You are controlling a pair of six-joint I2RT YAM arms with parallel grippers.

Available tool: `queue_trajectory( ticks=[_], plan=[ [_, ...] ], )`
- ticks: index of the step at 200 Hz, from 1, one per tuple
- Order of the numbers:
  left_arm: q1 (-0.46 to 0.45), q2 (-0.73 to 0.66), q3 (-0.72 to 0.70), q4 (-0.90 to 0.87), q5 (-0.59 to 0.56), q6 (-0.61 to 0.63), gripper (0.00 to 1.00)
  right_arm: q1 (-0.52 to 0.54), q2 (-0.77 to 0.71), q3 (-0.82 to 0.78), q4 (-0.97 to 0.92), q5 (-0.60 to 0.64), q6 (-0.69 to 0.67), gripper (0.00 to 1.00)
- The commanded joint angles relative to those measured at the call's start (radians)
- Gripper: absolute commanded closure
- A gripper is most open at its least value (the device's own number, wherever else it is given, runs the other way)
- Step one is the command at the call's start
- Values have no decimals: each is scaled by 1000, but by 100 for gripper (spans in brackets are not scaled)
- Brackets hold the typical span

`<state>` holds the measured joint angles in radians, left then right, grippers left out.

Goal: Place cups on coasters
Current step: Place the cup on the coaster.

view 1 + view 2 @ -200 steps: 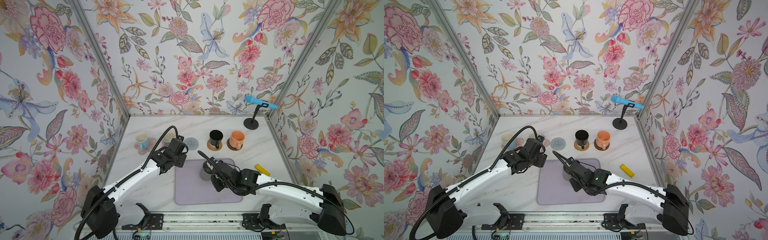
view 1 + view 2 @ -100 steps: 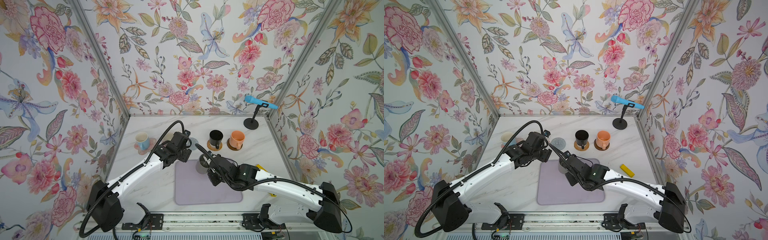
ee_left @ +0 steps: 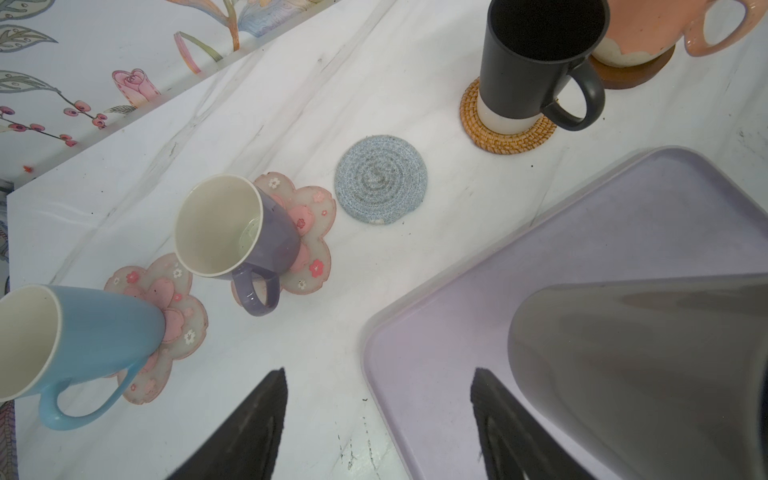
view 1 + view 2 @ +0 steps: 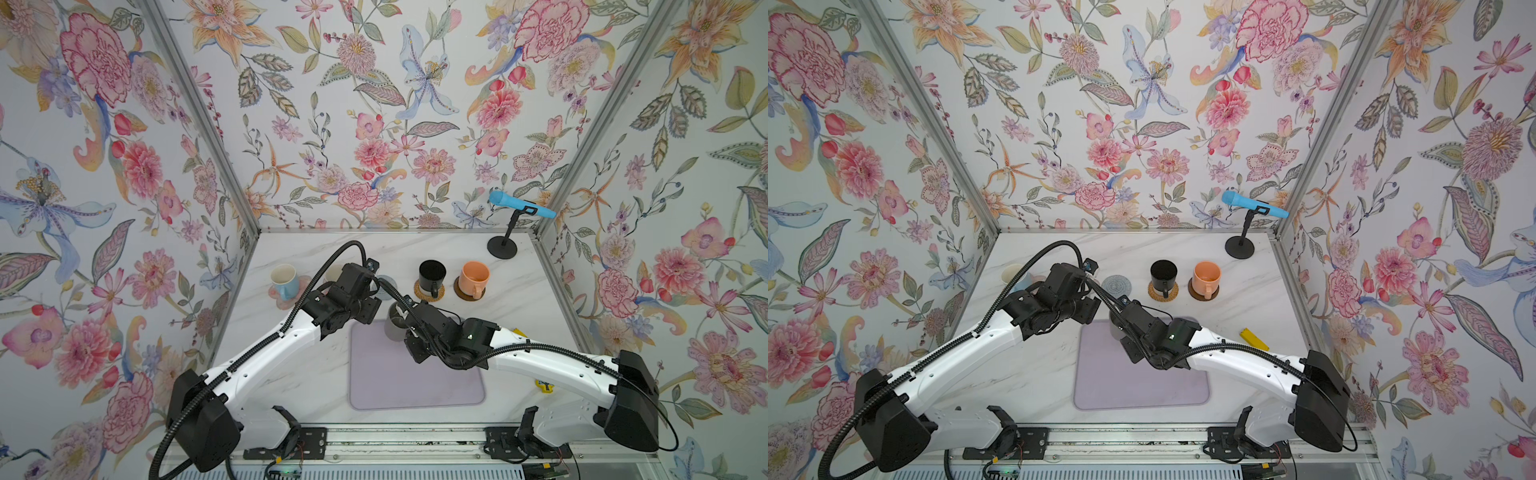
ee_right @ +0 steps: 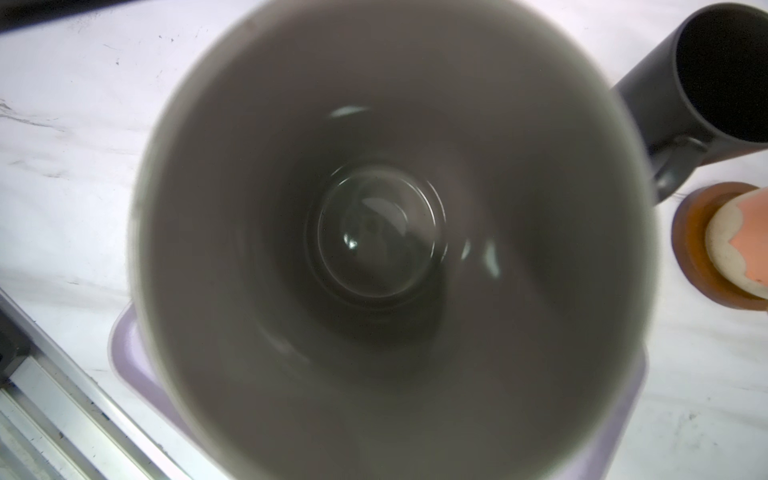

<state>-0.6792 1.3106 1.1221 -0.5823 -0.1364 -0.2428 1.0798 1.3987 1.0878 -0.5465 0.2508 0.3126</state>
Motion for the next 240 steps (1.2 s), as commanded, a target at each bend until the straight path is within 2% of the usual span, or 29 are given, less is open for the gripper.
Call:
queue_trajectory(
  ticks=[1, 103, 193, 240],
  plan=[
    [8, -52, -36, -19, -28, -22, 26, -17, 2, 69, 89, 9, -22, 100],
    [37, -120, -103, -16, -13, -48, 26, -74, 141, 182, 118, 3, -3, 100],
    [61, -173, -146, -15, 12, -84, 26, -167, 262, 300, 122, -23, 8, 100],
    [72, -179, -145, -50, -4, -66, 26, -197, 329, 359, 122, -37, 17, 100]
  ],
)
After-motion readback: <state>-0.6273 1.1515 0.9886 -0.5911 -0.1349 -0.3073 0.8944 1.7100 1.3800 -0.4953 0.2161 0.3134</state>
